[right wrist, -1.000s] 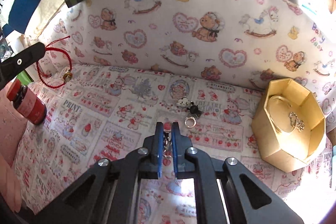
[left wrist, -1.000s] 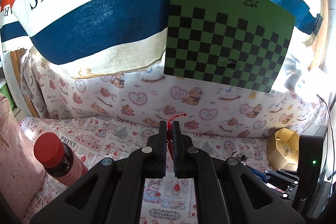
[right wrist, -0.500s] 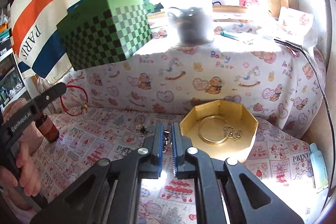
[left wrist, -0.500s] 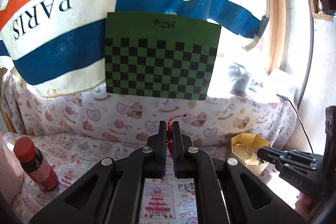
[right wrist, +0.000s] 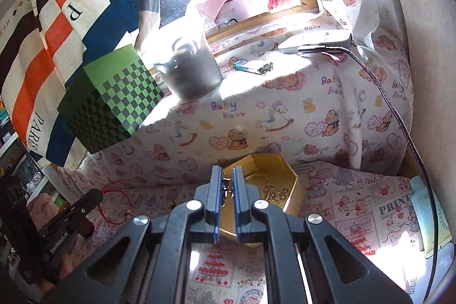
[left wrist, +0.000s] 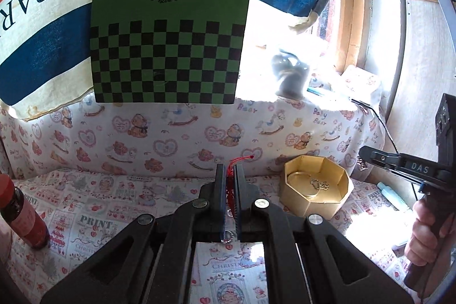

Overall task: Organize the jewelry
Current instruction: 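Carry the red bracelet and the chain charm over the gold box with both tools, then open the left tool over the box while the right tool releases its chain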

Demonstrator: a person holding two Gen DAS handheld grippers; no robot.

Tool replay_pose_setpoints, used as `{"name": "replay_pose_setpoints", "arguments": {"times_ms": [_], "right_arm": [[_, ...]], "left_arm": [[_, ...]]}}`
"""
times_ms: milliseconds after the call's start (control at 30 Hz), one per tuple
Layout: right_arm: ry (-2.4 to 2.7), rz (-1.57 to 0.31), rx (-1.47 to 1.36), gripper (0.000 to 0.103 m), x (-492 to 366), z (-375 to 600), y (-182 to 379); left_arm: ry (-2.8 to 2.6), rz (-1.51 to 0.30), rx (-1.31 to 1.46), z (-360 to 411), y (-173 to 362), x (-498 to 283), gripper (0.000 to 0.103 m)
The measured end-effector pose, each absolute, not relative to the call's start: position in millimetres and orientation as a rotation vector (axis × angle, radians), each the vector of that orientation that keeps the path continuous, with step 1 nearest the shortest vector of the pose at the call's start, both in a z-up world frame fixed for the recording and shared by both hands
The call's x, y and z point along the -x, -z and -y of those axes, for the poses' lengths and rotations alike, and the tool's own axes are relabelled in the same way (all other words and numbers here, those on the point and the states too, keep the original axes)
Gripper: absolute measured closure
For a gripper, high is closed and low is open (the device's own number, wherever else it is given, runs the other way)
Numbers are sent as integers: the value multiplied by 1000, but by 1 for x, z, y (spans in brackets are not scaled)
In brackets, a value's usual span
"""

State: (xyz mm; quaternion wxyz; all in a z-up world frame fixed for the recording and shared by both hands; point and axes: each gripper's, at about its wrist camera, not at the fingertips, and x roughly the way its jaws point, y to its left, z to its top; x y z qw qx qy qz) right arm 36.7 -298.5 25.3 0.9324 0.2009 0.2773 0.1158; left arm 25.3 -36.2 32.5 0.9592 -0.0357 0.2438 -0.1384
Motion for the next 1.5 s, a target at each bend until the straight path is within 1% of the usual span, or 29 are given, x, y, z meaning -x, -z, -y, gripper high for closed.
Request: {"name": "replay_pose_setpoints", "arguments": {"times_ms": [300,500,667,867,1033,1067,1100,1133,1200,1267,1300,1367,1400,1433,1467,1500], "right_arm": [[-194,-621,-452,96,-54,315,-6],[-181,-642,-478,96,-54,323,0],[-179,-660,-487,96,-60,326,5],[-174,-655,-498,96,-59,329,4],[-159,-647,-500,96,-57,333,4],[-156,-644,-500,96,-57,333,3],[-153,-639,-498,96,-56,334,2],[-149,-632,-495,96,-55,334,1],[-141,-621,-483,96,-52,332,-2],[-143,-618,-464,96,-51,328,-5],[-146,-615,-453,96,-50,325,-7],[-146,-603,-420,90,-46,317,-12],[-148,-593,-401,85,-44,313,-16],[-149,-582,-384,81,-42,309,-18],[-149,-573,-363,80,-39,304,-21],[-150,-568,-345,77,-38,300,-23]], "left_arm": [[447,-601,121,93,-69,-60,99],[485,-737,42,142,-47,-83,99],[490,-819,55,156,-24,-104,99],[494,-854,25,169,-3,-115,99],[500,-789,-15,171,0,-108,98],[493,-772,-28,171,-2,-106,97],[490,-745,-42,168,-7,-101,90],[481,-698,-65,163,-15,-94,80],[456,-623,-112,153,-29,-80,69],[438,-570,-125,137,-44,-67,68],[422,-548,-122,128,-51,-63,65],[382,-503,-113,110,-63,-53,61],[362,-482,-112,103,-68,-48,58],[333,-459,-116,95,-74,-43,52],[304,-441,-122,87,-78,-37,48],[278,-429,-130,81,-81,-32,40]]}}
